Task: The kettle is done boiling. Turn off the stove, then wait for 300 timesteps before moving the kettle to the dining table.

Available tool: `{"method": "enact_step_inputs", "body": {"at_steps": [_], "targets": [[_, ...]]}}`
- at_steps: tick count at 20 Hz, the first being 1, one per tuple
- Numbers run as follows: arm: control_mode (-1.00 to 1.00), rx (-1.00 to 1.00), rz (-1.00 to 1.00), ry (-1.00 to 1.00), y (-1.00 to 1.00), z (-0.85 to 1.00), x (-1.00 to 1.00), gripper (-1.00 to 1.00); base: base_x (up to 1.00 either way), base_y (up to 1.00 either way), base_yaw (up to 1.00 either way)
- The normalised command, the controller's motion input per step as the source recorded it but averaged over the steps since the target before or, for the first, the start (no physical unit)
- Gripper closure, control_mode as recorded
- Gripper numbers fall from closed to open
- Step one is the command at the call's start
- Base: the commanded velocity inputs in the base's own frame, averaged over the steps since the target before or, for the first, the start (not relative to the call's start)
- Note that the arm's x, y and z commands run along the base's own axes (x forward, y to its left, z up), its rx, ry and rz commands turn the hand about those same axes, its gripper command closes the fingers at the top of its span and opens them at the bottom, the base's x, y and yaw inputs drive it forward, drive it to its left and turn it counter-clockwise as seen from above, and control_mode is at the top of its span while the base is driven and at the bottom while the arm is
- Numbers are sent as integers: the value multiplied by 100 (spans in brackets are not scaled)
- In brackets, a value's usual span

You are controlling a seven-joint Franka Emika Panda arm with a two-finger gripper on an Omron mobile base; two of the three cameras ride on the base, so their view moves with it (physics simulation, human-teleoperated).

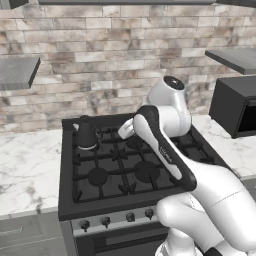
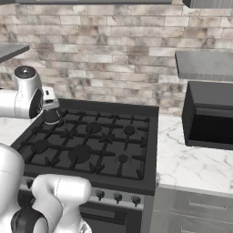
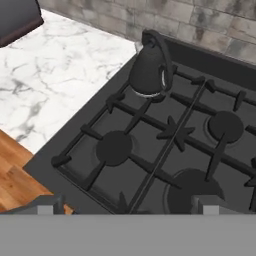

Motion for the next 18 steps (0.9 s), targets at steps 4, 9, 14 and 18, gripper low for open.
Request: {"method": "enact_step_inputs", "body": {"at_steps": [4, 9, 14, 18], "targets": [[-100, 0, 4, 0, 1, -8, 34, -100, 0, 0, 0], [-100, 0, 1, 0, 4, -2, 41, -100, 0, 0, 0], [-100, 0, 1, 0, 6, -6, 43, -100, 0, 0, 0], [-100, 0, 1, 3, 11, -13, 52, -100, 0, 0, 0]]}}
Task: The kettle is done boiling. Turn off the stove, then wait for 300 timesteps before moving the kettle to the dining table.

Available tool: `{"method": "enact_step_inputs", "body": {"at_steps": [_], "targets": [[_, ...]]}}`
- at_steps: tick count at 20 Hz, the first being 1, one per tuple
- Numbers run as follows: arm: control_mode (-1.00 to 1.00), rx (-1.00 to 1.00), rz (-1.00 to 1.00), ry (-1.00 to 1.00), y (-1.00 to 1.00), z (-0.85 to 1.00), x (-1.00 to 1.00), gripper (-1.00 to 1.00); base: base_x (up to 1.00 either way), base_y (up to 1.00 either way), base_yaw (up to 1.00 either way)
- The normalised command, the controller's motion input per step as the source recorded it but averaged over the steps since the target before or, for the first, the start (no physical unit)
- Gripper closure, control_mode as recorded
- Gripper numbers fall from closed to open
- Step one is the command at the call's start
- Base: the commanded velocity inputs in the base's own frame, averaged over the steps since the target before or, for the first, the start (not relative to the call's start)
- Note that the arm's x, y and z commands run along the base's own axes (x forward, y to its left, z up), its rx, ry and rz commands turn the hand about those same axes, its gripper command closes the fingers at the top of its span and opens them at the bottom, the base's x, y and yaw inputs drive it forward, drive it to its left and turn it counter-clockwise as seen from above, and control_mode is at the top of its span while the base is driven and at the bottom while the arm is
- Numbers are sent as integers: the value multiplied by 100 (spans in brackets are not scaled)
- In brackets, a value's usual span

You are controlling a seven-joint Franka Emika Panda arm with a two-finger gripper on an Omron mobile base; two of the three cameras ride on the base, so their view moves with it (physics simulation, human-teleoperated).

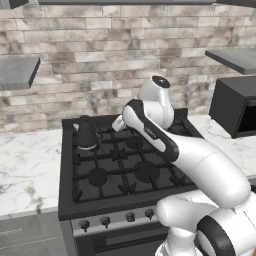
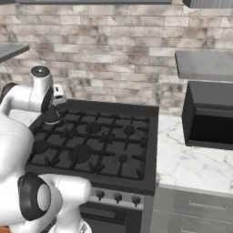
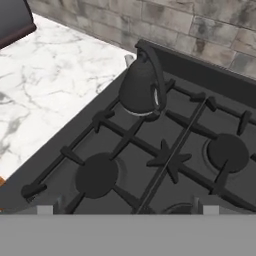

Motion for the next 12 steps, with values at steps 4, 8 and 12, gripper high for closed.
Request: {"method": "enact_step_inputs", "body": {"at_steps": [4, 8, 12], "targets": [[-100, 0, 3, 2, 13, -18, 48, -100, 0, 0, 0], [-100, 0, 2, 0, 14, -13, 36, -100, 0, 0, 0], [-100, 0, 0, 0, 17, -9, 32, -100, 0, 0, 0]]}}
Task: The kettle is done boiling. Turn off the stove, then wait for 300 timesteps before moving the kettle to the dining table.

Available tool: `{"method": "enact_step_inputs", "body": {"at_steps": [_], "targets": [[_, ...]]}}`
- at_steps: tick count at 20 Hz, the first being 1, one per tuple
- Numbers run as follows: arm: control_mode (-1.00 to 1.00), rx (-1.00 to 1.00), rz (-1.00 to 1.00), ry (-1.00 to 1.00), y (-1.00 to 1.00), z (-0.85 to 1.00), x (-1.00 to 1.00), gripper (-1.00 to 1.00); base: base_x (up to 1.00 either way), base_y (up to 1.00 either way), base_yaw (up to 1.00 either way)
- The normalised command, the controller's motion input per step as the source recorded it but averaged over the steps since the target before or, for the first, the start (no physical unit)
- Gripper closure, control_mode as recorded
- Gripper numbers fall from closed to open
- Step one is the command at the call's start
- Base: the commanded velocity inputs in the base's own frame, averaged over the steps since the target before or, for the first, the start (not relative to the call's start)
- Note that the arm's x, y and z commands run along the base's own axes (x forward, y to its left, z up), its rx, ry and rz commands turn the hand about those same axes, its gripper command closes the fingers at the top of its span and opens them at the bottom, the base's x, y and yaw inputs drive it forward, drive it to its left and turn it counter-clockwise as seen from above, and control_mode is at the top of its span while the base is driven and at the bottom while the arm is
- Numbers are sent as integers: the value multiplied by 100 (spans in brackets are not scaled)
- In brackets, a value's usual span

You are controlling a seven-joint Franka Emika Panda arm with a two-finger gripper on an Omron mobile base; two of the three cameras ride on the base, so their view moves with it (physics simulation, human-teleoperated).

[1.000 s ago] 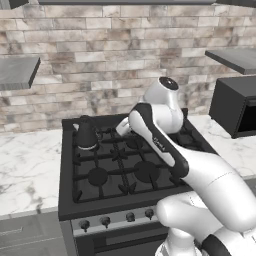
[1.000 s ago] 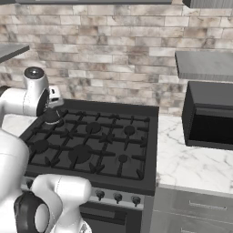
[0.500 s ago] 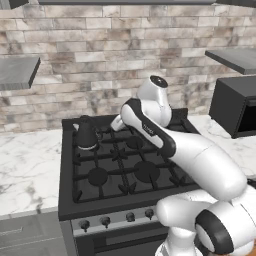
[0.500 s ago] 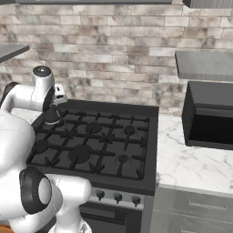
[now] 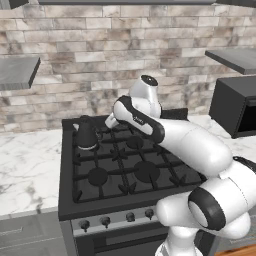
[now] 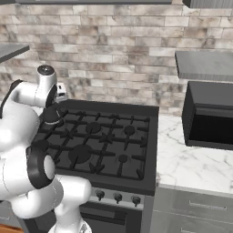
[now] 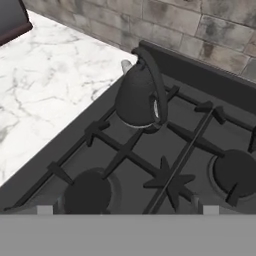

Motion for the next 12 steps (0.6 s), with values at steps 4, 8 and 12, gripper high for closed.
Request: {"method": "enact_step_inputs", "body": {"at_steps": [4, 8, 12], "targets": [[-100, -2, 0, -1, 19, -21, 26, -100, 0, 0, 0], [-100, -3, 0, -4, 18, -20, 14, -100, 0, 0, 0], [-100, -2, 0, -4, 16, -15, 19, -100, 0, 0, 0]]}}
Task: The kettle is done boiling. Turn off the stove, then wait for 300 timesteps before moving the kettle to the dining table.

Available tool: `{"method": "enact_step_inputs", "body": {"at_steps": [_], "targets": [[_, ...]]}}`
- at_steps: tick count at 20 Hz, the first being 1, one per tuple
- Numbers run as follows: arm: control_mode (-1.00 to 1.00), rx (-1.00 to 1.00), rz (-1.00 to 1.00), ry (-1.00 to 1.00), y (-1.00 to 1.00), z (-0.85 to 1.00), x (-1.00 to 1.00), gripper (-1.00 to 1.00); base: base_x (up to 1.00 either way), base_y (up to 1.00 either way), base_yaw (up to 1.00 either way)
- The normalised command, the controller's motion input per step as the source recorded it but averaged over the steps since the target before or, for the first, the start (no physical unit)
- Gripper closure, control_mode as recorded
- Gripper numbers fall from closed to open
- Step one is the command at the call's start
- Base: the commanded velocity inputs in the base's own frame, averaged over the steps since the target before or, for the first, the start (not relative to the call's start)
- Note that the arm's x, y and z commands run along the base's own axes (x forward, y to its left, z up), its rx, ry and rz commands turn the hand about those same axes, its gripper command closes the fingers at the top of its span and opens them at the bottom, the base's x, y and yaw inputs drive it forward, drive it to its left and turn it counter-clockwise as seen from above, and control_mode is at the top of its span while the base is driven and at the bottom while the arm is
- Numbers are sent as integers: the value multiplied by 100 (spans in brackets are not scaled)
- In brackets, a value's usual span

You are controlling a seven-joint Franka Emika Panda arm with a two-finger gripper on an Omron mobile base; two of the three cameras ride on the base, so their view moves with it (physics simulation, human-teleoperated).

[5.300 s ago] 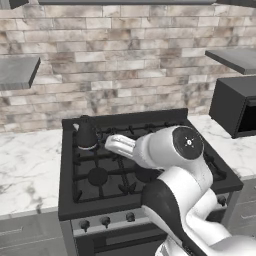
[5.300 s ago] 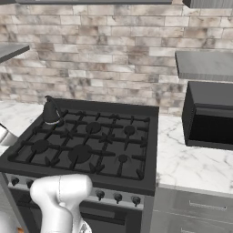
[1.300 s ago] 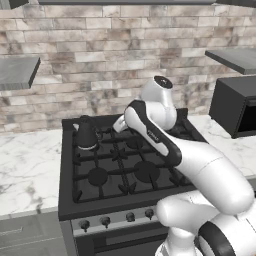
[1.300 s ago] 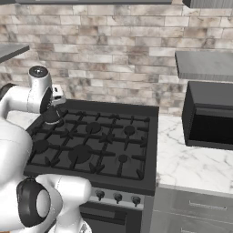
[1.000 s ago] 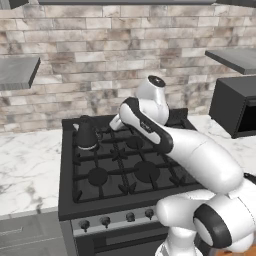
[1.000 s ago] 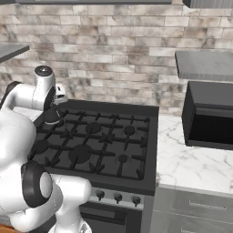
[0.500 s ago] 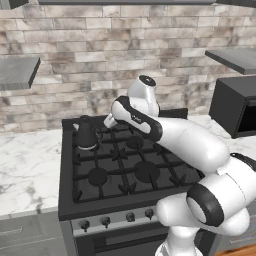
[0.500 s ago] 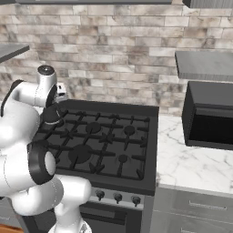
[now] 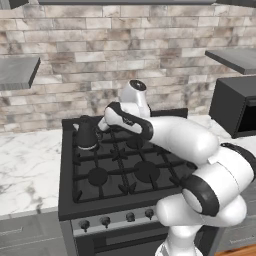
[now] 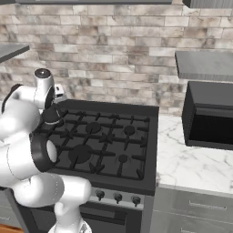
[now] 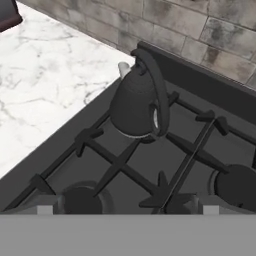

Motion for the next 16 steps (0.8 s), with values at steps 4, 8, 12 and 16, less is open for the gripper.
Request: {"method": "enact_step_inputs", "body": {"at_steps": [4, 8, 12, 16], "targets": [[-100, 0, 0, -3, 10, -10, 19, -100, 0, 0, 0], [-100, 0, 0, -3, 6, -13, 26, -100, 0, 0, 0], [-100, 0, 0, 0, 1, -18, 31, -100, 0, 0, 0], [-100, 0, 0, 0, 1, -14, 28, -100, 0, 0, 0]]}}
